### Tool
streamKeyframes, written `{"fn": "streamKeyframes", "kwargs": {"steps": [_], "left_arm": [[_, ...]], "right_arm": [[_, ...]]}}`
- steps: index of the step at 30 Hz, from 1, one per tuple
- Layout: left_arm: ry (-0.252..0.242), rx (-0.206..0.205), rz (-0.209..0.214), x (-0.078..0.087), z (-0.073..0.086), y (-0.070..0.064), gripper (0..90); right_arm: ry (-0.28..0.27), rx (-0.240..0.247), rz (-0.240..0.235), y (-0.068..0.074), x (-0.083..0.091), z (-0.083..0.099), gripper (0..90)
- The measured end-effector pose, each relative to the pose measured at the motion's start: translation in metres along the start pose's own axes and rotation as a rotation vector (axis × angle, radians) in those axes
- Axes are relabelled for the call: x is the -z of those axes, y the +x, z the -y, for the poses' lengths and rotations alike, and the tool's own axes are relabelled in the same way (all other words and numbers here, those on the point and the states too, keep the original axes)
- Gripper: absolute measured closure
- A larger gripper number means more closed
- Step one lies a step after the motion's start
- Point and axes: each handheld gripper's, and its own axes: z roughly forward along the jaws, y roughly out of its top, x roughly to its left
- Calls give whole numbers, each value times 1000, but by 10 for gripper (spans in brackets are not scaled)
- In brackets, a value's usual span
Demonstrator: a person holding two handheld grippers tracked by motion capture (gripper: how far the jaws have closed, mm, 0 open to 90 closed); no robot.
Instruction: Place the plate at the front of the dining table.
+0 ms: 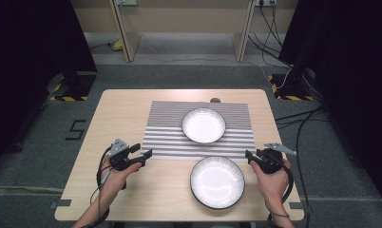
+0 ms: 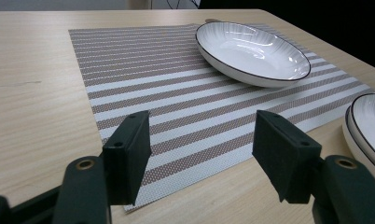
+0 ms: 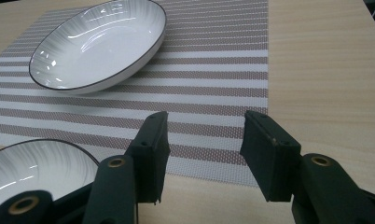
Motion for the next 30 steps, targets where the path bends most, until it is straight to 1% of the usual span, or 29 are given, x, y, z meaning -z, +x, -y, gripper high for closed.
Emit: {"fn": "streamKeyframes", "kwargs": {"steps": [4, 9, 10, 12, 14, 19, 20, 22, 27, 30], "left_arm": [[-1, 5, -3, 5, 2, 3, 365], [1, -4, -13, 12, 4, 7, 365], [-1, 2, -12, 13, 5, 8, 365], [-1, 2, -21, 15, 6, 10, 365], [-1, 12, -26, 18, 8, 13, 365], [3, 8, -36, 23, 12, 16, 365], [-1, 19, -36, 25, 13, 18, 365], [2, 15, -42, 28, 15, 20, 365], [5, 25, -44, 32, 20, 22, 365], [7, 29, -53, 35, 23, 25, 365]], "right_arm": [[-6, -14, 8, -5, 6, 5, 511], [-5, -19, 15, -10, 12, 10, 510], [-5, -31, 14, -10, 13, 11, 510], [-10, -37, 17, -13, 14, 14, 509], [-11, -49, 18, -14, 17, 17, 509], [-11, -49, 30, -19, 23, 22, 508], [-14, -51, 30, -19, 23, 23, 508], [-9, -52, 36, -21, 25, 25, 508], [-7, -60, 41, -24, 30, 31, 508], [-7, -59, 45, -25, 31, 33, 507]]}}
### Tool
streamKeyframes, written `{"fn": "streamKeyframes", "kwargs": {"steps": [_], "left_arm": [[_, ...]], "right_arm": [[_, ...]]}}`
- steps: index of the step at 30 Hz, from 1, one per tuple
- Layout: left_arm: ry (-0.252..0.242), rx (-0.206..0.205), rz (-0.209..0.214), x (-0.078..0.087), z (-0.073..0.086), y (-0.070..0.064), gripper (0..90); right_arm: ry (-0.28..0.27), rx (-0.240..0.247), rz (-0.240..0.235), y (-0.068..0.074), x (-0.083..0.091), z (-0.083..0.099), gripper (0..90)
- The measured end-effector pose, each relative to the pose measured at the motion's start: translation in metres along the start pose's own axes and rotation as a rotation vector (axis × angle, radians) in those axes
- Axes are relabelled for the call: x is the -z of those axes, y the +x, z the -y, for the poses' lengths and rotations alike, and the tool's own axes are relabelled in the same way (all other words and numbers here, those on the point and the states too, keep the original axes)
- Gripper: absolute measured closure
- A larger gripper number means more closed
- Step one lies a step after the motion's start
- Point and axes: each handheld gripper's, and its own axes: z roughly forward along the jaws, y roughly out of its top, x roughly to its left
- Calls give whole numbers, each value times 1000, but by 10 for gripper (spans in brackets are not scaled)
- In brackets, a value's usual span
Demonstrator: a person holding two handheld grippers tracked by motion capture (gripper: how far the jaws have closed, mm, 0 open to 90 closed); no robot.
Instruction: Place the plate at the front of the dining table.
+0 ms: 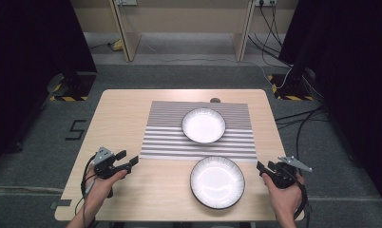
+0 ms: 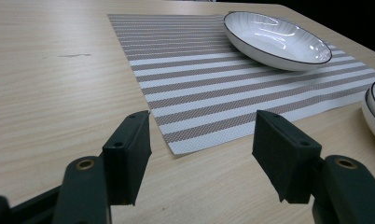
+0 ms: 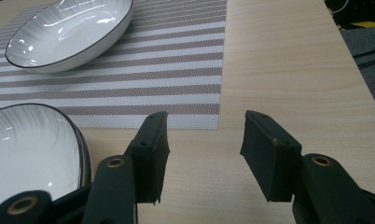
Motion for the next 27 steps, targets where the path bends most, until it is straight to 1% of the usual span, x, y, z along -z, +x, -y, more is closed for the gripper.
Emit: {"fn": "streamKeyframes", "kwargs": {"steps": [8, 12, 17, 19, 23, 27], "left_arm": [[-8, 16, -16, 9, 6, 7, 365], [-7, 21, -23, 14, 8, 10, 365], [-7, 23, -32, 19, 10, 13, 365], [-5, 23, -35, 21, 11, 15, 365], [-5, 24, -45, 25, 13, 18, 365], [-6, 28, -52, 29, 14, 21, 365]], "right_arm": [[6, -6, 7, -3, 4, 7, 506], [7, -1, 10, -4, 6, 9, 506], [7, 2, 14, -5, 7, 12, 505], [8, -6, 16, -6, 10, 14, 505], [8, -2, 22, -9, 12, 17, 504], [8, -10, 28, -12, 15, 20, 504]]}}
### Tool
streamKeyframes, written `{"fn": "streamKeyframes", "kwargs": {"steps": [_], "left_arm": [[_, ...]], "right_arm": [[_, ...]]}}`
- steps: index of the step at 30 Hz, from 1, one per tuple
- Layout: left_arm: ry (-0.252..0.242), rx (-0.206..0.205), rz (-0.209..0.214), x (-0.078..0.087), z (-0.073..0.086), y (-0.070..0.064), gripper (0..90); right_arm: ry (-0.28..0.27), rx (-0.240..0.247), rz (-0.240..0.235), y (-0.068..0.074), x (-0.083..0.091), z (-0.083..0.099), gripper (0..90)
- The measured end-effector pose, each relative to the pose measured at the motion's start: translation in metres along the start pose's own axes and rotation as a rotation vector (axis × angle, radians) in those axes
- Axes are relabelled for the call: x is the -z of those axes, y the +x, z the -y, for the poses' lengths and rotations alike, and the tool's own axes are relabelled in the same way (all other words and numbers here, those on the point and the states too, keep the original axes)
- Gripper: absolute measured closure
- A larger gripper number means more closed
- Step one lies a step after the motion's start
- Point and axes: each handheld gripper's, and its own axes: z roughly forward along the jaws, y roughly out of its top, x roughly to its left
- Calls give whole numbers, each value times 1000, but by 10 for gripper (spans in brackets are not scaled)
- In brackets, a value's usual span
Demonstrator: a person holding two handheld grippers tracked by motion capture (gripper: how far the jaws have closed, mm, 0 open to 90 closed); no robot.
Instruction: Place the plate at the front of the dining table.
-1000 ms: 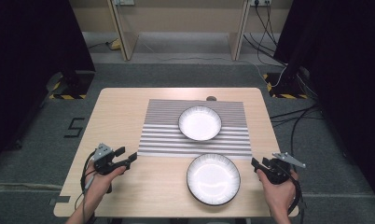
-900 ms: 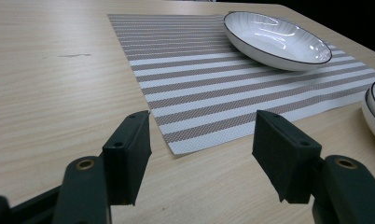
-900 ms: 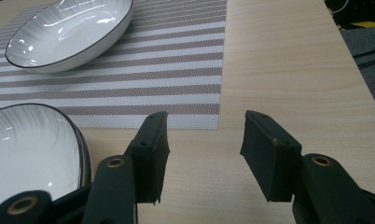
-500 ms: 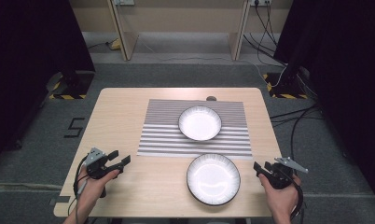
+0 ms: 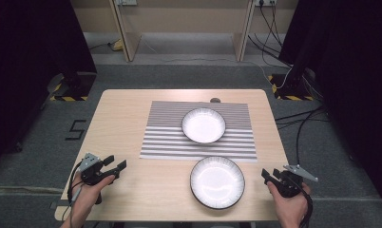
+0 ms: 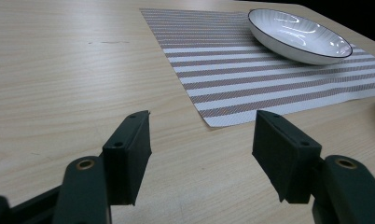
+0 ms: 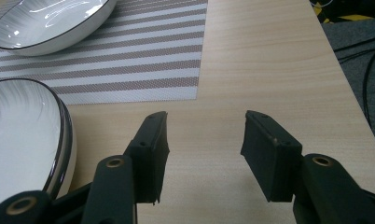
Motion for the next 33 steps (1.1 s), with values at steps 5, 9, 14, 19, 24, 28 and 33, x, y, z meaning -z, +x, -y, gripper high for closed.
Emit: {"fn": "streamKeyframes", "kwargs": {"steps": [5, 9, 14, 19, 24, 28, 33], "left_arm": [[-2, 5, -16, 6, 2, 6, 365], [-2, 10, -30, 12, 5, 11, 365], [-3, 19, -52, 19, 7, 19, 365], [-4, 24, -71, 26, 10, 26, 365], [-10, 34, -81, 30, 12, 30, 365], [-8, 36, -89, 34, 15, 34, 365], [-22, 48, -109, 40, 17, 40, 365]], "right_arm": [[-5, -12, 6, -4, 4, 3, 502], [-2, -15, 14, -7, 6, 7, 501], [0, -22, 23, -12, 10, 11, 500], [-3, -27, 30, -15, 13, 13, 500], [-7, -34, 34, -16, 15, 16, 499], [-17, -45, 38, -18, 17, 18, 499], [-22, -63, 47, -21, 19, 20, 499]]}}
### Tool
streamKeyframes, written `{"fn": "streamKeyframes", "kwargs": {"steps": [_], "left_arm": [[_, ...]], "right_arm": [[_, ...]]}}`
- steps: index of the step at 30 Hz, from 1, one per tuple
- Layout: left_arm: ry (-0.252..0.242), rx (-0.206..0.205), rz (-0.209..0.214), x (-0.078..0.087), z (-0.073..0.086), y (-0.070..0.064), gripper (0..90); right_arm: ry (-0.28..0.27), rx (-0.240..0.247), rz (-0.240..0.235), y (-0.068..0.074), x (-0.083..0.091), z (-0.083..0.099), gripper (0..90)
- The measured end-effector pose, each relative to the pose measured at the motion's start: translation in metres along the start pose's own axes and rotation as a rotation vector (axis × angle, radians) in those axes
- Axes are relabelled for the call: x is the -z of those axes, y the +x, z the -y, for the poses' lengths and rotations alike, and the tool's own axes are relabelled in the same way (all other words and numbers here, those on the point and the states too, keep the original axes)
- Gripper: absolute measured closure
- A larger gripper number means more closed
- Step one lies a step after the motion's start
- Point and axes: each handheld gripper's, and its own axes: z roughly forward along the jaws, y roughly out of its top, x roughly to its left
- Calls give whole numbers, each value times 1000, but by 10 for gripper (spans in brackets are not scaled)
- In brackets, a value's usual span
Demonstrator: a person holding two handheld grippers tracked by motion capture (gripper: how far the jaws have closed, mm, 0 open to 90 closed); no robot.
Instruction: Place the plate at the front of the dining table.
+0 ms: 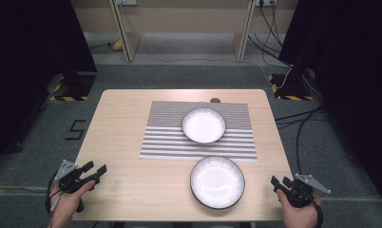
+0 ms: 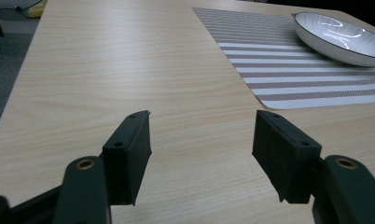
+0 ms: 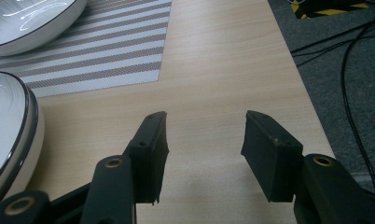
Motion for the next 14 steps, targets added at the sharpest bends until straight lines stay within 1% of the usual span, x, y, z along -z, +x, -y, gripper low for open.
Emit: {"fn": "streamKeyframes", "kwargs": {"steps": [3, 8, 12, 14], "left_arm": [[-7, 6, -2, 1, 1, 1, 365], [-42, 21, 0, 2, 4, 1, 364], [-72, 46, 25, 0, 10, 0, 356], [-79, 55, 32, 0, 11, -1, 355]], "right_arm": [[-8, 2, 5, -2, 0, 1, 499], [-36, -27, 5, -4, 0, 3, 497], [-44, -41, 6, -5, -1, 5, 494], [-41, -47, 5, -4, -2, 7, 493]]}}
